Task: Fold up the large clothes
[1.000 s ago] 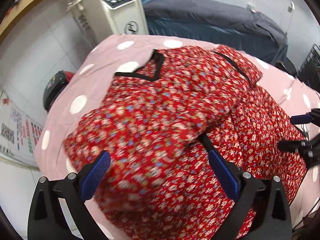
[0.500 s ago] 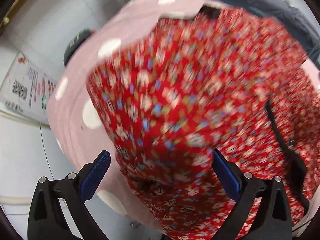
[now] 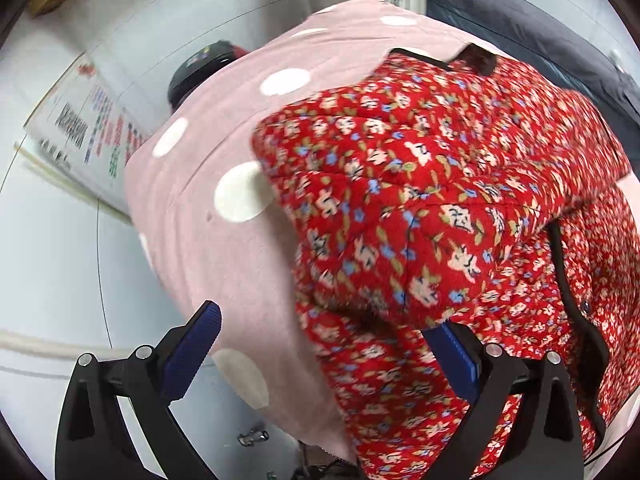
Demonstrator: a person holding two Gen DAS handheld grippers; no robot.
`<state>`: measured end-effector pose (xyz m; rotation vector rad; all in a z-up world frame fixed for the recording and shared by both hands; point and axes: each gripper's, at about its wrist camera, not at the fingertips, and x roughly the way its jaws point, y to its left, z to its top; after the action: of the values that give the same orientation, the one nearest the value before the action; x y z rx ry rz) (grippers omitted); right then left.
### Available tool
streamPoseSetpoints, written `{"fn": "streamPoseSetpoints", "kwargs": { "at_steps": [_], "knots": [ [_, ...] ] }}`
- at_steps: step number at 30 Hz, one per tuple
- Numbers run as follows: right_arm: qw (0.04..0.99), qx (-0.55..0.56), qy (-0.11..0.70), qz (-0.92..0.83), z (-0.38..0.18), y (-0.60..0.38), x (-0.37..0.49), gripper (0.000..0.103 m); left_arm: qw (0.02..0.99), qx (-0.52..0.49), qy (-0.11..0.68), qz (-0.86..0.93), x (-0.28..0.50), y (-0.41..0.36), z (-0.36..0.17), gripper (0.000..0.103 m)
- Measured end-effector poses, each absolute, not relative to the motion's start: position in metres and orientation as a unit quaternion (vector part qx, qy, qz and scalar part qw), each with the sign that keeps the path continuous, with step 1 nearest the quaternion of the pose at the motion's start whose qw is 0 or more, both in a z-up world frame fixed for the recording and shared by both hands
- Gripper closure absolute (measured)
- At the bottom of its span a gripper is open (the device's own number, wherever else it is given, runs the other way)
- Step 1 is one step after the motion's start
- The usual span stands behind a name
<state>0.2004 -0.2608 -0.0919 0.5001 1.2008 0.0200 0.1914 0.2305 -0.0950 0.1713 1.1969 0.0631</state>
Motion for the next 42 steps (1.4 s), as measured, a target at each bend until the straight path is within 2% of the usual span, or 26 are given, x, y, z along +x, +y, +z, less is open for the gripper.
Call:
{"fn": "streamPoseSetpoints", "kwargs": {
  "at_steps": [5,8,12,14,17,21,24,28,33,34,38,42],
  "knots": [
    [0.794,0.262,0.547,0.016,-0.093,-0.264,0.215,0.006,0.829,0.056,0.554,0.055,0.177,0.234,-0.088,0.005],
    [0.789,0.265,0.553,0.036,-0.099,-0.251,0.231,0.006,0.813,0.037,0.579,0.045,0.183,0.237,-0.099,0.006],
    [0.77,0.273,0.572,0.069,-0.114,-0.228,0.25,0.006,0.786,0.08,0.612,0.019,0.185,0.222,-0.119,0.008],
    [0.775,0.251,0.575,0.069,-0.115,-0.217,0.259,0.013,0.809,0.099,0.579,0.016,0.174,0.216,-0.099,0.008],
    [0.796,0.192,0.573,0.038,-0.106,-0.209,0.266,0.014,0.866,0.051,0.497,0.01,0.153,0.219,-0.038,0.007],
    [0.86,0.1,0.501,-0.002,-0.061,-0.192,0.257,0.014,0.887,-0.014,0.461,0.002,0.158,0.224,-0.009,0.007],
    [0.866,0.056,0.492,0.07,-0.048,-0.158,0.26,0.014,0.876,0.015,0.482,0.006,0.197,0.205,-0.031,0.008],
    [0.848,0.015,0.51,0.141,-0.061,-0.128,0.266,0.014,0.851,0.055,0.523,-0.002,0.238,0.176,-0.072,0.008],
    [0.784,-0.051,0.604,0.131,-0.132,-0.114,0.292,0.014,0.793,0.091,0.602,0.007,0.277,0.169,-0.143,0.005],
    [0.785,-0.066,0.601,0.134,-0.136,-0.109,0.296,0.014,0.789,0.089,0.608,0.003,0.279,0.169,-0.15,0.005],
    [0.773,-0.103,0.613,0.128,-0.148,-0.092,0.314,0.006,0.788,0.065,0.612,-0.004,0.285,0.176,-0.16,0.004],
    [0.764,-0.114,0.623,0.127,-0.156,-0.083,0.33,0.005,0.786,0.072,0.614,-0.003,0.289,0.176,-0.165,0.004]
  ]
}}
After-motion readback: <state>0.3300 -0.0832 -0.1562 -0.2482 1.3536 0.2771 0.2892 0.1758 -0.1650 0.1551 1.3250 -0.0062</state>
